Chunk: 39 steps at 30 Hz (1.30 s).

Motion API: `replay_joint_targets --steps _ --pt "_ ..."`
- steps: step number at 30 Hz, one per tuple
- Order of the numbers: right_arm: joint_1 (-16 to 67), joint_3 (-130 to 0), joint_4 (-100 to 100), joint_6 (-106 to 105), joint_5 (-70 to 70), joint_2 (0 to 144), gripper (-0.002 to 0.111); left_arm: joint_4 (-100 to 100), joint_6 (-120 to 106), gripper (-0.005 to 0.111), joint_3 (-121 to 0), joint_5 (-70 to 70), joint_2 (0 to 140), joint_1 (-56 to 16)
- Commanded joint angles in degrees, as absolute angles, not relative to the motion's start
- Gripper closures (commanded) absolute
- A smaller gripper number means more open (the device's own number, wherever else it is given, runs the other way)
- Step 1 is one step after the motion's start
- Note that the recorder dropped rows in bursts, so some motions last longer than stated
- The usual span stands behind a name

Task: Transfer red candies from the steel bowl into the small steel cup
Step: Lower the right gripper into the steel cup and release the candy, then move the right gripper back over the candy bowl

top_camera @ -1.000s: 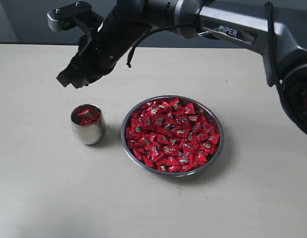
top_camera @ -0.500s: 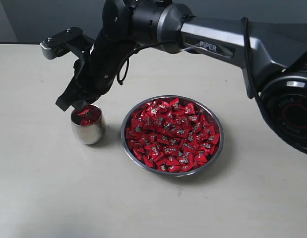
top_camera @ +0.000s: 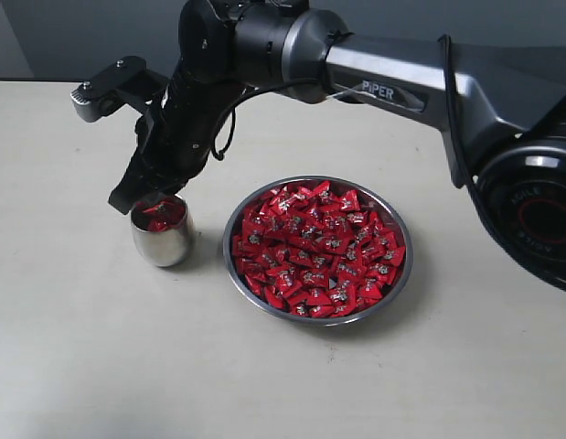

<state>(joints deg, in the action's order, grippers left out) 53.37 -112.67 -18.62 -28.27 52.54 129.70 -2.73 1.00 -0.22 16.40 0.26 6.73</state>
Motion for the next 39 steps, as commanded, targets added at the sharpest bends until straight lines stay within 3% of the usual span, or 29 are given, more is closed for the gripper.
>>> replay_joint_targets --steps 1,8,30,33,39 --pt "53.4 -112.9 -18.3 -28.3 52.9 129.5 0.089 -2.6 1.1 0.106 0.0 16.3 0.0 6.8" --pt "53.4 -112.9 -18.7 -27.3 53.4 129.5 0.063 -2.6 1.1 0.106 0.0 16.3 0.0 6.8" --pt "53.4 -112.9 -18.6 -26.6 53.3 129.5 0.065 -2.6 1.1 0.106 0.0 16.3 0.0 6.8" --pt "53.2 -112.9 -18.1 -26.1 53.0 129.2 0.071 -2.6 1.1 0.106 0.0 16.3 0.0 6.8" --pt "53.2 -112.9 -17.2 -25.4 50.1 127.6 0.108 -2.6 1.1 0.106 0.0 16.3 0.0 6.8"
